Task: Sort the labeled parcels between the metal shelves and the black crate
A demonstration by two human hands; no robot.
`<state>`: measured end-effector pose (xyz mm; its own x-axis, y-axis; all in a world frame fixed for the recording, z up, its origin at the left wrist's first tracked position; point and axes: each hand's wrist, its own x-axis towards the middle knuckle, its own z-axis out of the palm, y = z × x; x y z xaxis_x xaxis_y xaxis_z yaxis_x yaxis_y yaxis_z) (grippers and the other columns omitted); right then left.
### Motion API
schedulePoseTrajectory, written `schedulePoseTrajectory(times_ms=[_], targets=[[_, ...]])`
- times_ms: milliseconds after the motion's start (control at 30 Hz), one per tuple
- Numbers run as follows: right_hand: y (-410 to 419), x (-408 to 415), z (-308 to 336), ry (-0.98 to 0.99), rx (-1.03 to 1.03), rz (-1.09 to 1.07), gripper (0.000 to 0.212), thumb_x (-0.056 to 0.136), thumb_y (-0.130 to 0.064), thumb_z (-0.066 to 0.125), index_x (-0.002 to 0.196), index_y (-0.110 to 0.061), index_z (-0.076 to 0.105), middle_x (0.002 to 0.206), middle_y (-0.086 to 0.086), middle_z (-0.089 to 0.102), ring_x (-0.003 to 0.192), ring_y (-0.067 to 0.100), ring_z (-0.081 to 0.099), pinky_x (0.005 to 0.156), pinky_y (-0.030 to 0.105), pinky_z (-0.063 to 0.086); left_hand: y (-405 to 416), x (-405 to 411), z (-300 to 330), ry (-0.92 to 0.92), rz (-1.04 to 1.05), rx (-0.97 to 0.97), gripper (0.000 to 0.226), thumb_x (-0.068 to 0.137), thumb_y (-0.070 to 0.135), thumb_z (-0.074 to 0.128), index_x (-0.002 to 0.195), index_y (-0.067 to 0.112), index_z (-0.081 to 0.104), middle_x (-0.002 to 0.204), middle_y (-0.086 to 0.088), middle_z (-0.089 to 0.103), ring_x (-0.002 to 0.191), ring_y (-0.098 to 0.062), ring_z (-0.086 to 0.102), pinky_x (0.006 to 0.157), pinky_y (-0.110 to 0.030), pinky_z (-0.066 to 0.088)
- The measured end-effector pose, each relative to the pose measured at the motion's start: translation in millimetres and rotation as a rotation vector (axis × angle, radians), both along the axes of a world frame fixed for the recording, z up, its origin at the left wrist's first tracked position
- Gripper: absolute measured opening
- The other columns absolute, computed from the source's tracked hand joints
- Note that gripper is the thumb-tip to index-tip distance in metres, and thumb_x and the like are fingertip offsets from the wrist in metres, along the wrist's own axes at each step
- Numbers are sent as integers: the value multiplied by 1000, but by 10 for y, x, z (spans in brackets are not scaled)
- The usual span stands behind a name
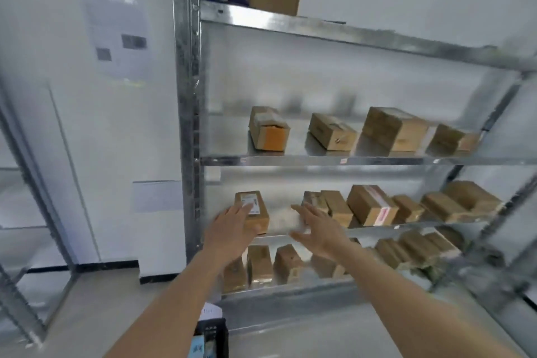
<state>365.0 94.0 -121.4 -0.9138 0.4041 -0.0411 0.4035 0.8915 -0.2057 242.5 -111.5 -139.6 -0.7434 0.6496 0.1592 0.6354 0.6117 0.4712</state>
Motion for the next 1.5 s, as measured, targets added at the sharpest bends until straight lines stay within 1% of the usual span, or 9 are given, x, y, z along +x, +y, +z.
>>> schedulePoseTrajectory(times_ms=[167, 300, 367, 567, 700, 900, 1033, 1267, 1500], targets=[[478, 587, 643, 95, 17, -50, 70, 97, -62, 54, 157, -49, 20, 170, -12, 15, 152, 21, 32, 117, 47, 39, 446, 410, 606, 13, -74, 8, 62, 94, 57, 49, 151, 43, 28, 161, 13, 26, 146, -16, 31, 118, -42, 30], [941, 950, 934, 138, 28, -80, 67, 99, -57, 55, 158, -46, 25, 168, -10, 22, 147, 21, 39, 113, 44, 41, 898, 686, 873, 29, -69, 12, 63, 92, 61, 50, 149, 44, 30, 158, 14, 33, 138, -16, 42, 111, -41, 40], [1185, 1092, 1011, 189, 27, -84, 61, 99, -52, 56, 155, -47, 32, 165, -11, 30, 137, 19, 50, 105, 42, 48, 1137, 827, 951, 36, -67, 22, 62, 94, 59, 50, 151, 41, 31, 158, 13, 33, 142, -16, 37, 112, -38, 36], [2077, 1337, 1051, 173, -1, -63, 56, 99, -54, 55, 152, -45, 37, 162, -10, 35, 137, 18, 50, 104, 44, 51, 1880, 1093, 1011, -15, -46, 79, 60, 96, 53, 53, 150, 37, 34, 158, 11, 33, 144, -15, 32, 114, -38, 33], [2553, 1341, 936, 122, -32, -39, 57, 100, -54, 53, 153, -44, 35, 163, -8, 34, 139, 21, 48, 109, 47, 48, 2258, 1140, 843, -53, -10, 50, 62, 94, 59, 51, 150, 40, 32, 160, 8, 30, 146, -18, 30, 115, -45, 35], [2997, 1079, 546, -28, -70, -2, 65, 100, -53, 53, 158, -41, 28, 168, -4, 24, 155, 25, 22, 121, 52, 28, 2710, 1042, 575, -82, 30, -14, 61, 97, 53, 50, 153, 39, 29, 163, 5, 23, 148, -20, 26, 118, -45, 29], [3210, 738, 285, -76, -134, 14, 65, 100, -50, 55, 158, -39, 29, 167, -1, 27, 149, 27, 36, 118, 47, 36, 2970, 735, 266, -135, 42, -14, 61, 96, 54, 51, 152, 40, 29, 163, 6, 25, 148, -20, 27, 119, -44, 30], [3573, -136, -205, -116, -231, 30, 61, 104, -39, 53, 159, -38, 28, 167, -3, 26, 146, 28, 41, 115, 44, 39, 3505, -127, -414, -231, 56, -40, 61, 97, 53, 49, 153, 38, 29, 161, 9, 28, 147, -16, 28, 119, -40, 28], [3964, -966, -997, -199, -330, -30, 60, 103, -47, 54, 157, -39, 30, 163, 0, 35, 141, 29, 47, 112, 45, 44, 4053, -924, -1154, -328, 91, -100, 61, 96, 54, 50, 152, 41, 31, 161, 9, 27, 146, -16, 29, 118, -42, 29]])
